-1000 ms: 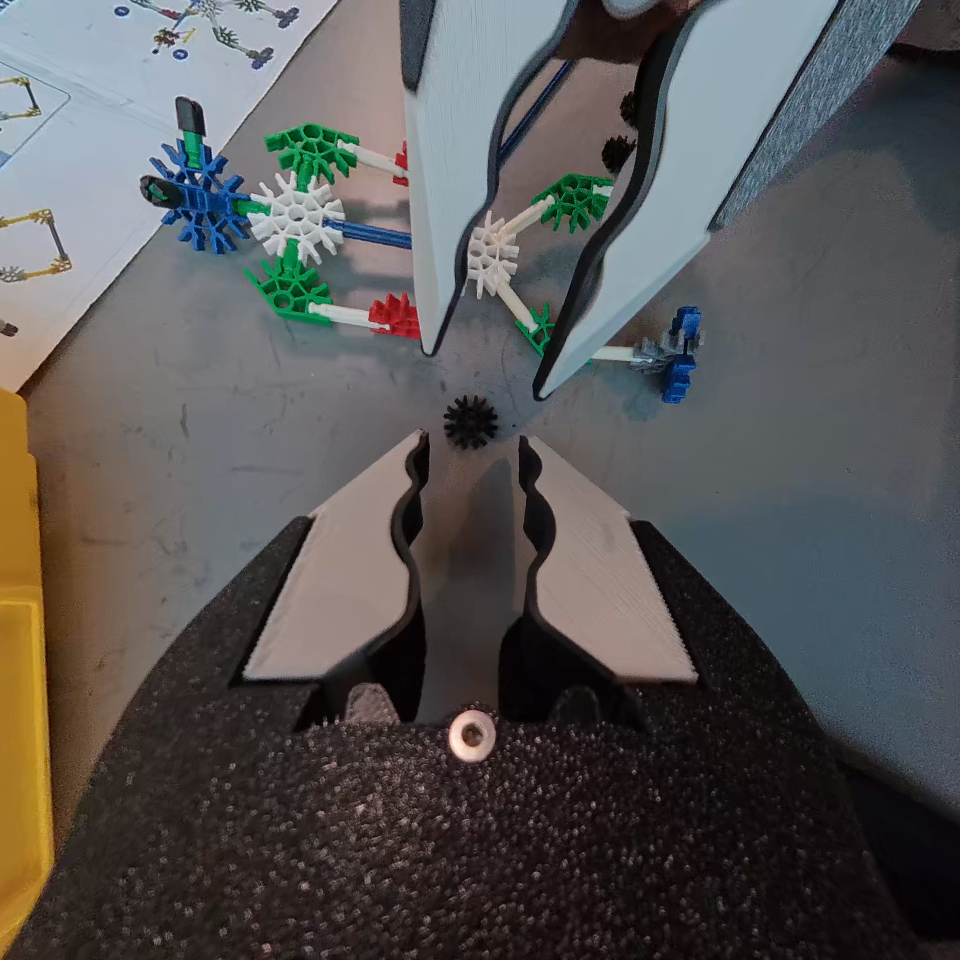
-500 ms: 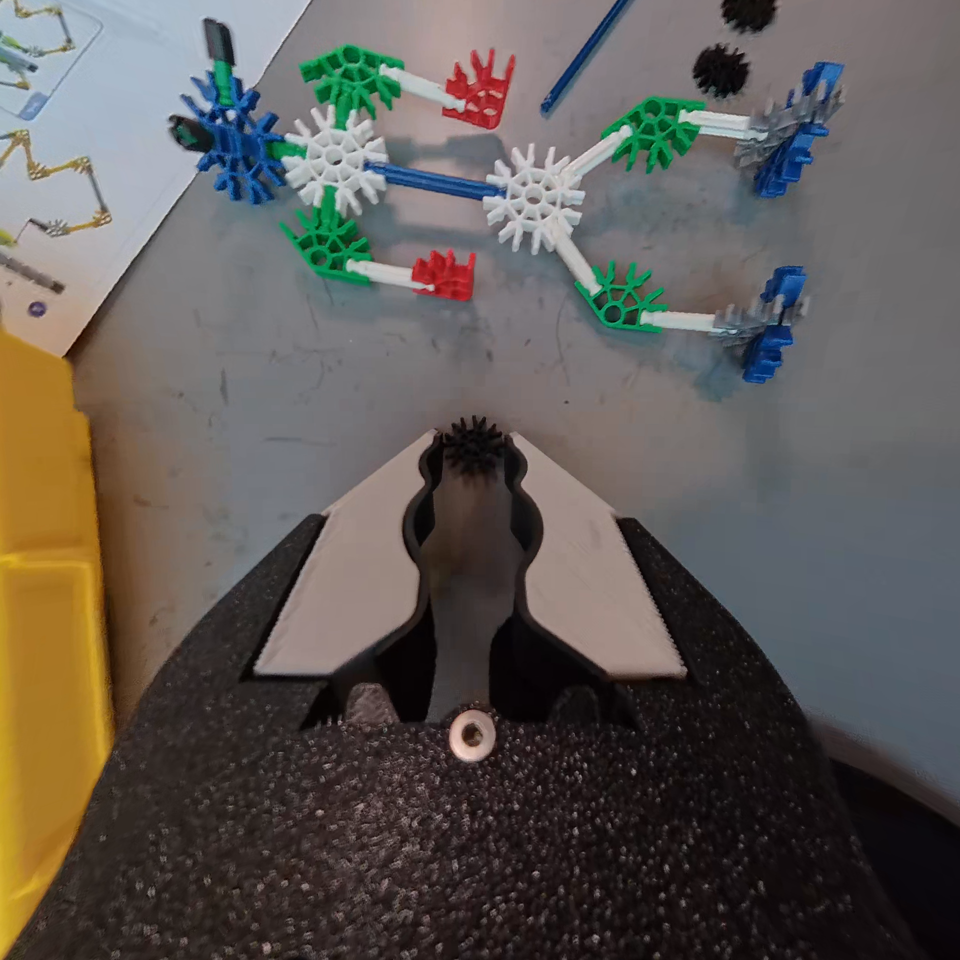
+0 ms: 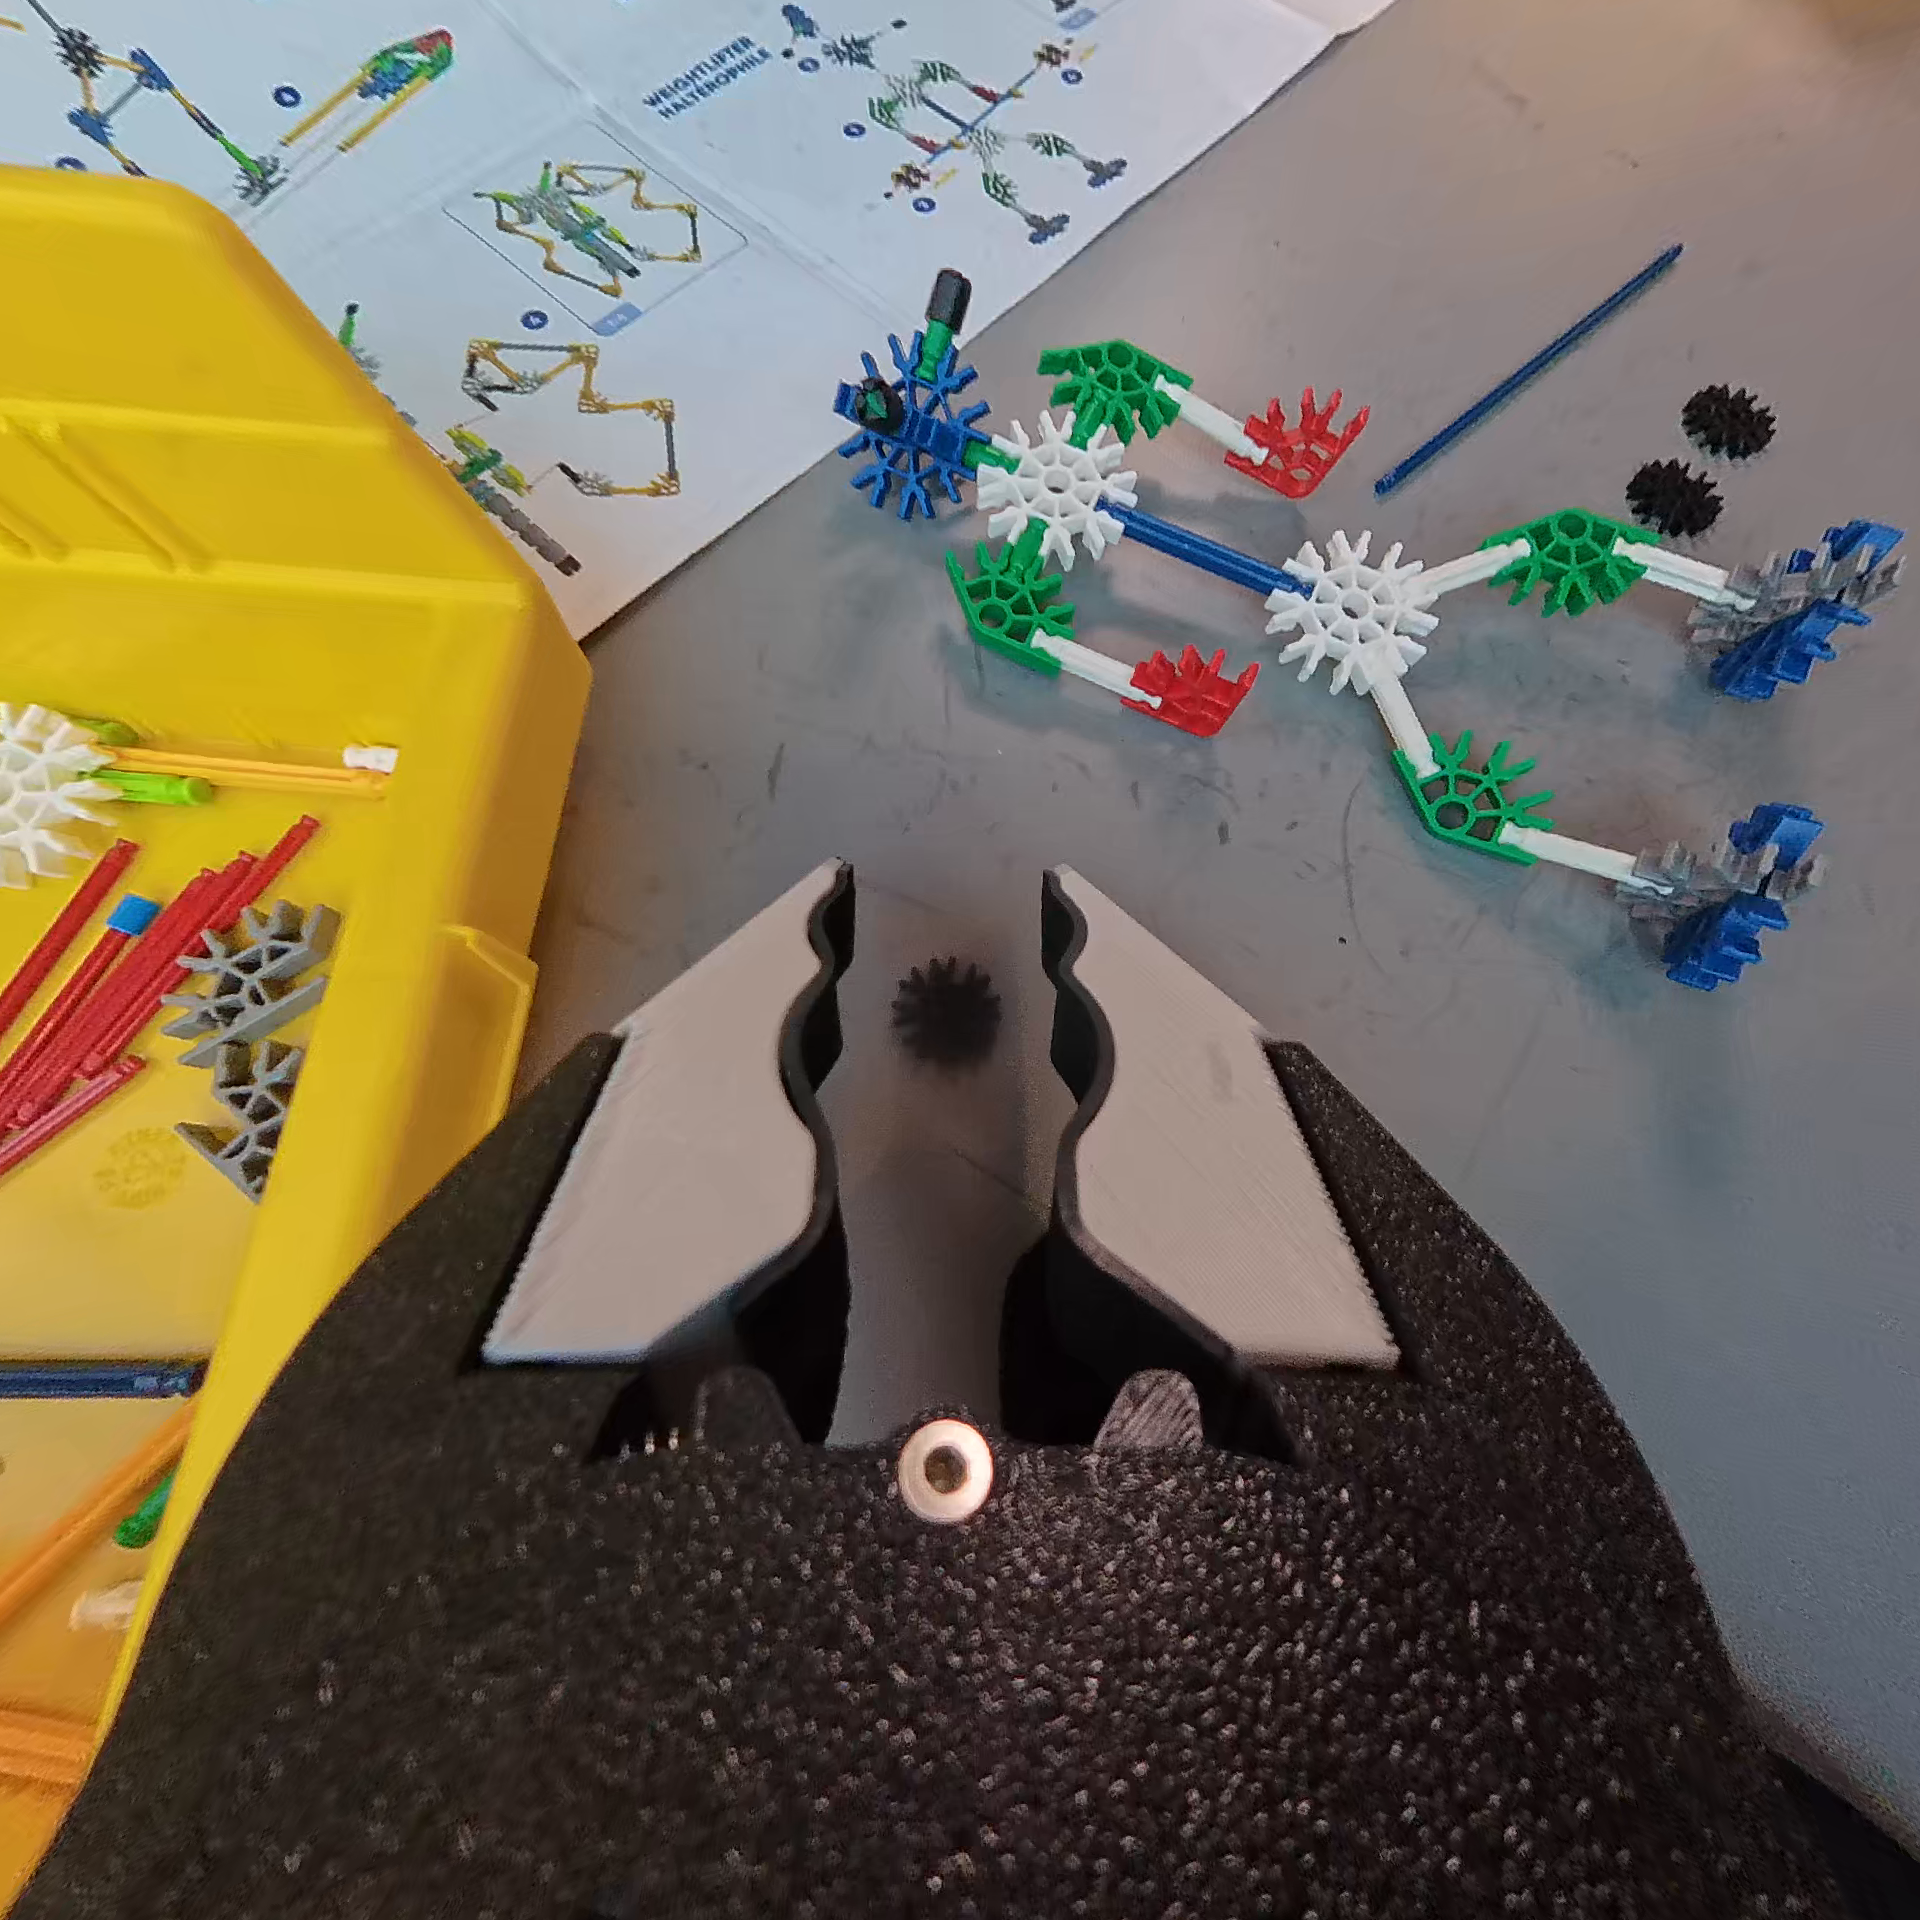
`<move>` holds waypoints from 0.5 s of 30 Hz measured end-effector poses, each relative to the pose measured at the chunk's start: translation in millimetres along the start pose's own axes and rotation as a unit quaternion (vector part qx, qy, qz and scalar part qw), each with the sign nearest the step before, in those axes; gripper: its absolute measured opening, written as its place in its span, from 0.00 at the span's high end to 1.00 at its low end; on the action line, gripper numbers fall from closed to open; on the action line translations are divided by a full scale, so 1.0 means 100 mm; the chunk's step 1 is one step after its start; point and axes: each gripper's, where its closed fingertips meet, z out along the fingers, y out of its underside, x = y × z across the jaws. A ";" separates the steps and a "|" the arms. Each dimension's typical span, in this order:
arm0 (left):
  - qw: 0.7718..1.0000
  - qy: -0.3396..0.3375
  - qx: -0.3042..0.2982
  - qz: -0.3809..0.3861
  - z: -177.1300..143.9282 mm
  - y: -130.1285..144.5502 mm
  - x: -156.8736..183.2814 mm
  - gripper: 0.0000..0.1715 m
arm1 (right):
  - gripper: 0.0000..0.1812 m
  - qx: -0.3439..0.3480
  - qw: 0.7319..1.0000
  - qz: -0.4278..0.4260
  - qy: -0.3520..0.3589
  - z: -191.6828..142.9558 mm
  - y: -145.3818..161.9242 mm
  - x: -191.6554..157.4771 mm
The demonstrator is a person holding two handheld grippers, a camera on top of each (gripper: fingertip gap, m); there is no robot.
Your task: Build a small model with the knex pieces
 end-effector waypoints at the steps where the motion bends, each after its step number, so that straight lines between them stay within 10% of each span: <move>1: 1.000 -0.002 0.010 -0.005 0.00 -0.03 -0.01 0.80 | 0.85 -0.003 1.000 0.005 -0.007 0.08 -0.02 -0.03; 15: 0.999 -0.016 0.032 -0.010 0.02 -0.08 -0.07 0.80 | 0.88 -0.047 0.998 0.032 0.017 0.55 0.07 0.03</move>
